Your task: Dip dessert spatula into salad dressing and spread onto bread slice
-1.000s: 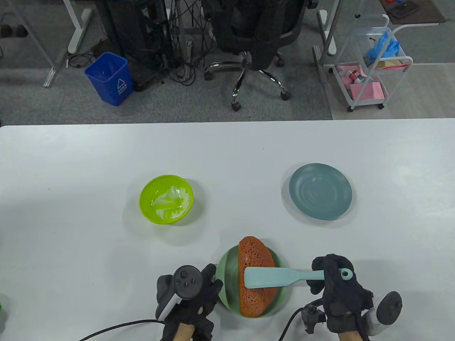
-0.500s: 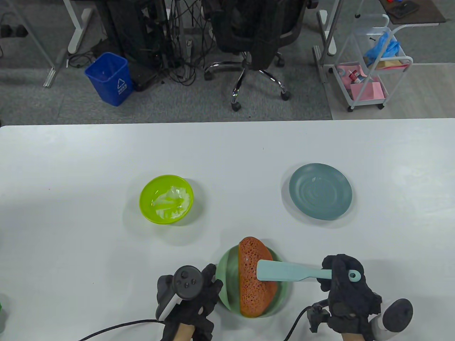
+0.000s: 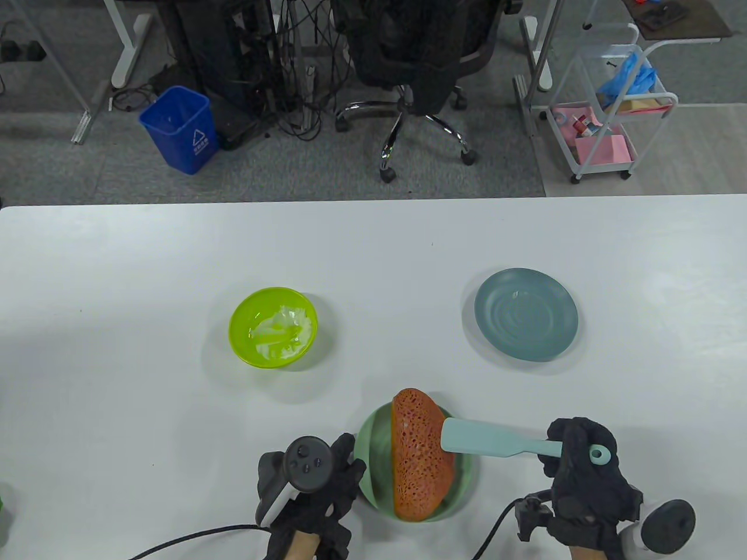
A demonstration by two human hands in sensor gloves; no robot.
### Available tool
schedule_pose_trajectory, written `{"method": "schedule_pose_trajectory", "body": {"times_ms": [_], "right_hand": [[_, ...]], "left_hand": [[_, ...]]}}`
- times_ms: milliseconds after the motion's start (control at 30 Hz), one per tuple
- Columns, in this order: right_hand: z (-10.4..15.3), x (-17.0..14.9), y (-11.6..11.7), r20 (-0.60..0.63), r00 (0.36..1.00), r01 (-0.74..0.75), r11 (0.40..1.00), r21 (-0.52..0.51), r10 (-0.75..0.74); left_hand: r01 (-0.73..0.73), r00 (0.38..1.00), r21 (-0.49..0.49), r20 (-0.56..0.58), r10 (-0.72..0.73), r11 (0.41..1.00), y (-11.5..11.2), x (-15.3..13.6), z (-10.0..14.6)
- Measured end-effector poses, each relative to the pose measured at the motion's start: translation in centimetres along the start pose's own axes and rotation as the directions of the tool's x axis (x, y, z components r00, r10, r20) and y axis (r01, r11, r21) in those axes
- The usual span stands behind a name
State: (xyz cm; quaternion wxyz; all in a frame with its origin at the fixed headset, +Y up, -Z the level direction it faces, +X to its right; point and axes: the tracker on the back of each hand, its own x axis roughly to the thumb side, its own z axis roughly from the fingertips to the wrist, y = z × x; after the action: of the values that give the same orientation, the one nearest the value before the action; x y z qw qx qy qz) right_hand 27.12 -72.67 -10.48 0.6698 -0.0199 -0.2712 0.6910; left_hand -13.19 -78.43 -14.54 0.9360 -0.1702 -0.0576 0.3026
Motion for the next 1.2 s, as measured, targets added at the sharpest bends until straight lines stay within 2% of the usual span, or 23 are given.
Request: {"method": "schedule_pose_trajectory", "body": {"times_ms": [367, 667, 1067, 1200], "right_hand": [[0.1, -0.4, 0.5, -0.010, 0.998, 0.063, 0.998, -0.013, -0.063], [0.4, -1.3, 2.1, -0.066, 0.989, 0.138, 0.985, 0.105, -0.132], [0.5, -1.3, 2.6, -0.086, 0.994, 0.087, 0.982, 0.169, -0.074], [0.3, -0.8, 2.2, -0.087, 0.995, 0.067, 0.985, 0.156, -0.053]], "left_hand": [[0.000, 1.000, 0.000, 0.000, 0.000, 1.000, 0.0, 0.0, 0.0], [0.008, 1.000, 0.002, 0.006, -0.008, 1.000, -0.1, 0.0, 0.0], [0.013, 1.000, 0.002, 0.006, -0.013, 1.000, -0.1, 0.0, 0.0], [0.014, 1.000, 0.002, 0.007, -0.014, 1.000, -0.1, 0.0, 0.0]]}}
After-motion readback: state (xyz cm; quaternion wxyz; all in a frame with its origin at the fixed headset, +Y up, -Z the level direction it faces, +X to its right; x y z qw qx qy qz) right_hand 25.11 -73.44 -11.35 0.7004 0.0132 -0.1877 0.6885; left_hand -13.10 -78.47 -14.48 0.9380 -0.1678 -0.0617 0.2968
